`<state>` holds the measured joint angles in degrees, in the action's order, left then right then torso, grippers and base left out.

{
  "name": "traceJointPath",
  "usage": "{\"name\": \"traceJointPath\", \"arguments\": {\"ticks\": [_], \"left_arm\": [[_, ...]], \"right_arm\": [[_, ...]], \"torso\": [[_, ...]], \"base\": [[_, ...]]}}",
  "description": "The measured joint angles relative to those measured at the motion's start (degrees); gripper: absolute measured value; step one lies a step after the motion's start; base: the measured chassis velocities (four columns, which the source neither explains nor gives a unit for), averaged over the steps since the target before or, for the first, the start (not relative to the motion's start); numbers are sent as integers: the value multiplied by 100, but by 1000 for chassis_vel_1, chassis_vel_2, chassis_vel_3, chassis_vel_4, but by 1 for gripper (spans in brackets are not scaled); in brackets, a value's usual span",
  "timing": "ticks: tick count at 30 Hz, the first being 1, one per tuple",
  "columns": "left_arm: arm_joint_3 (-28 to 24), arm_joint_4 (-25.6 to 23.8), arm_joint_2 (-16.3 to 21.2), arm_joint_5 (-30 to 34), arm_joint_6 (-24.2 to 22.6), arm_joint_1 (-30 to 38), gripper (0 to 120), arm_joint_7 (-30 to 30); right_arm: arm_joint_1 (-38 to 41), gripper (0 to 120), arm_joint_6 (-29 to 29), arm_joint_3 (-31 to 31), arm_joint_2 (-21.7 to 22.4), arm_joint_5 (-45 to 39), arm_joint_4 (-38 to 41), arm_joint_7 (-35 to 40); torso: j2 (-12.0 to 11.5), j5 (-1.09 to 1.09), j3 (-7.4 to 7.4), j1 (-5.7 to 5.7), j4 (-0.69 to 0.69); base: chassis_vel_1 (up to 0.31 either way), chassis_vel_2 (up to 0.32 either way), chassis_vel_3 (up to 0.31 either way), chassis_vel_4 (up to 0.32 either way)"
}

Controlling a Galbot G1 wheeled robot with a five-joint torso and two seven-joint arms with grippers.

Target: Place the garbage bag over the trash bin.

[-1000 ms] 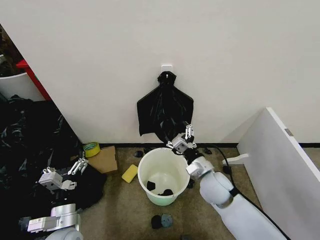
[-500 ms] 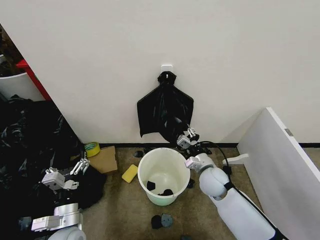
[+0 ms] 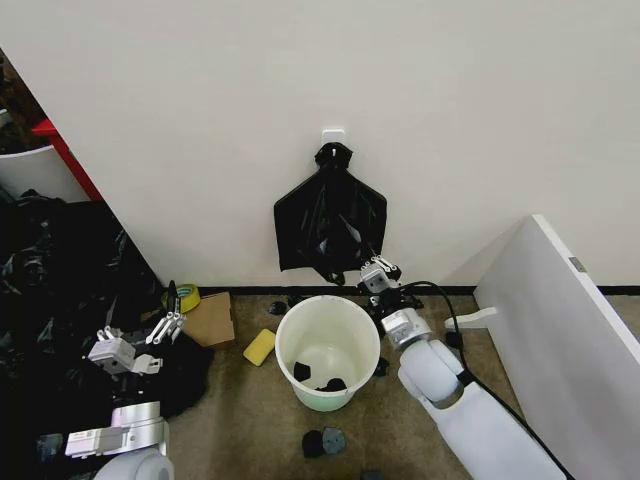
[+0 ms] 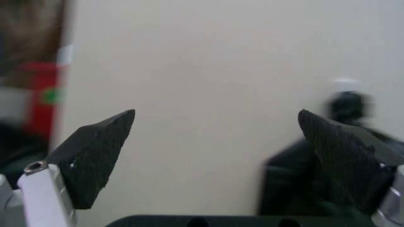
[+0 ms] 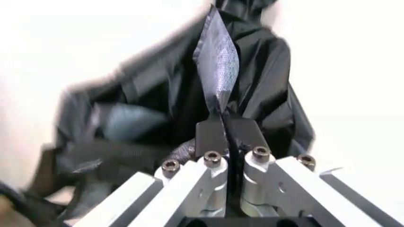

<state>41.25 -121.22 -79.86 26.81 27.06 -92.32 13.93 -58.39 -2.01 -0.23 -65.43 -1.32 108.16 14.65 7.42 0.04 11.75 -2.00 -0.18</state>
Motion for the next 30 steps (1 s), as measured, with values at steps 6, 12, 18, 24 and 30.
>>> {"name": "traceJointPath", "arguments": {"ticks": [6, 12, 18, 24, 30], "left_arm": [[-332, 707, 1340, -101, 300, 585, 100, 835], [-702, 1328, 2528, -245, 401, 1250, 100, 1092], [-1115, 1701, 3409, -30, 431, 1566, 100, 987], [-1670, 1789, 4153, 282, 143, 2005, 99, 46], [-2435, 2018, 4494, 612, -211, 3061, 99, -27]], "right_arm": [[-69, 0, -360, -122, -140, -235, 89, -54], [-184, 0, -529, -112, -255, -177, 130, -174], [-221, 0, -686, -88, -374, -151, 70, -272], [-165, 0, -794, -148, -515, -136, -47, -352], [-90, 0, -924, -249, -678, -89, -179, -440]], "torso": [[0, -3, 1, 0, -2], [0, -2, 1, 0, -2], [0, -2, 1, 0, 0], [0, 0, 1, 0, 0], [0, 1, 1, 0, -1]], "base": [[0, 0, 0, 0], [0, 0, 0, 0], [0, 0, 0, 0], [0, 0, 0, 0], [0, 0, 0, 0]]}}
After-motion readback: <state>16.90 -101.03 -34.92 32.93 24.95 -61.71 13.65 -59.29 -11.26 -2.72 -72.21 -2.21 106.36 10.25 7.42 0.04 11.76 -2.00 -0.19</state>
